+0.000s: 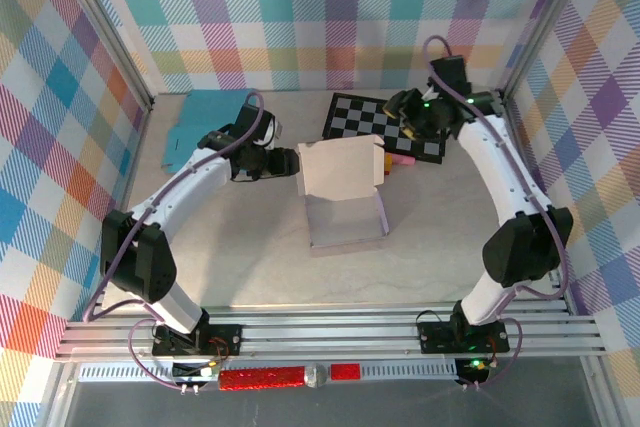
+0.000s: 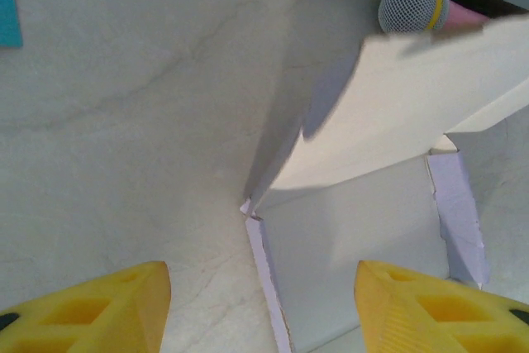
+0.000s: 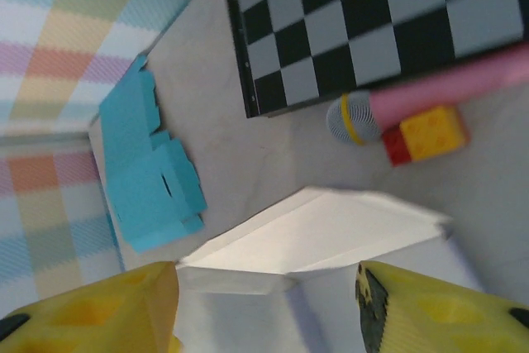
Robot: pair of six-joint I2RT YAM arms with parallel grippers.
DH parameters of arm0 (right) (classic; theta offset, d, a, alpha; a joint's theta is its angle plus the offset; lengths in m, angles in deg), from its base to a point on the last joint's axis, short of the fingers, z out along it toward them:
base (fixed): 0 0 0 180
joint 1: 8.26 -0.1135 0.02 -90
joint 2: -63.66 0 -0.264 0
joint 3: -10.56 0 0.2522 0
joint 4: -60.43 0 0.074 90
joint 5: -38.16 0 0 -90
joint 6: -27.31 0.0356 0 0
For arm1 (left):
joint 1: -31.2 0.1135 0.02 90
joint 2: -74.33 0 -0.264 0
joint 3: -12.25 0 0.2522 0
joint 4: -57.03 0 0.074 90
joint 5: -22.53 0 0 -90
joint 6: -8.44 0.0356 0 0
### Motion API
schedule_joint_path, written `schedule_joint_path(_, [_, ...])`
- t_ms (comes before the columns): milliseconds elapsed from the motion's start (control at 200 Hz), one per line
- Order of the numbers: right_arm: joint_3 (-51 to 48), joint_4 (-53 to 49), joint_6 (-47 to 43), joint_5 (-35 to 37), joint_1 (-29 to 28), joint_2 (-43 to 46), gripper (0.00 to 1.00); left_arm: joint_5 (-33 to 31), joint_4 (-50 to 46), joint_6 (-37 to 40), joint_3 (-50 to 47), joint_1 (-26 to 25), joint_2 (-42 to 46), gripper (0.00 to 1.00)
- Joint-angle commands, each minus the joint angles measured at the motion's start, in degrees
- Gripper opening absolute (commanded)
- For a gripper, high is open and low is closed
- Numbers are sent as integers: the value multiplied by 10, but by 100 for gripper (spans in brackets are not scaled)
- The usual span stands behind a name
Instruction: Fold the paper box
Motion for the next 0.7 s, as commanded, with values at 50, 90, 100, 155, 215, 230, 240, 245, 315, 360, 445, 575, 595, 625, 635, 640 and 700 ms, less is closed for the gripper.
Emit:
schedule_joint_path(50, [-19,-33,-277,-143,48,-16,59,27,-61,30,66,9,-52,61])
schedule_joint_path(90, [-24,-34,-296,-141,49,-22,59,27,-69,35,81,9,-67,61])
schedule_joint_path(100, [-24,-34,-300,-141,48,-25,59,26,-71,37,84,9,-71,61])
schedule_joint_path(155, [-23,-37,-319,-150,48,-40,59,24,-80,46,103,9,-88,61])
schedule_joint_path(215, [-22,-43,-341,-142,49,-58,59,26,-87,54,119,9,-106,61])
schedule_joint_path(230, [-23,-45,-347,-137,48,-61,59,27,-89,57,123,9,-109,61])
schedule_joint_path(240, [-23,-46,-352,-133,48,-63,59,28,-90,58,125,9,-112,61])
schedule_joint_path(245, [-23,-46,-354,-131,48,-64,59,28,-91,58,126,9,-113,61])
schedule_joint_path(315, [-25,-47,-382,-114,49,-79,59,25,-93,62,131,9,-124,61])
schedule_joint_path(360, [-21,-48,-395,-123,49,-91,58,29,-88,64,130,9,-128,60])
schedule_joint_path(445, [-9,-42,-413,-145,46,-109,58,39,-80,62,129,9,-133,60])
schedule_joint_path(575, [-6,-34,-442,-144,35,-135,51,40,-74,59,129,9,-140,58])
schedule_joint_path(595, [-13,-26,-446,-146,33,-133,51,41,-73,58,130,9,-142,57])
schedule_joint_path(625, [-24,-12,-451,-151,30,-129,50,44,-70,57,131,9,-144,56])
schedule_joint_path(635, [-28,-8,-452,-152,28,-127,50,44,-70,57,131,9,-144,56])
schedule_joint_path(640, [-29,-6,-453,-152,28,-127,50,45,-70,57,131,9,-144,56])
schedule_joint_path(700, [-40,8,-461,-155,20,-123,50,48,-66,55,130,9,-146,54])
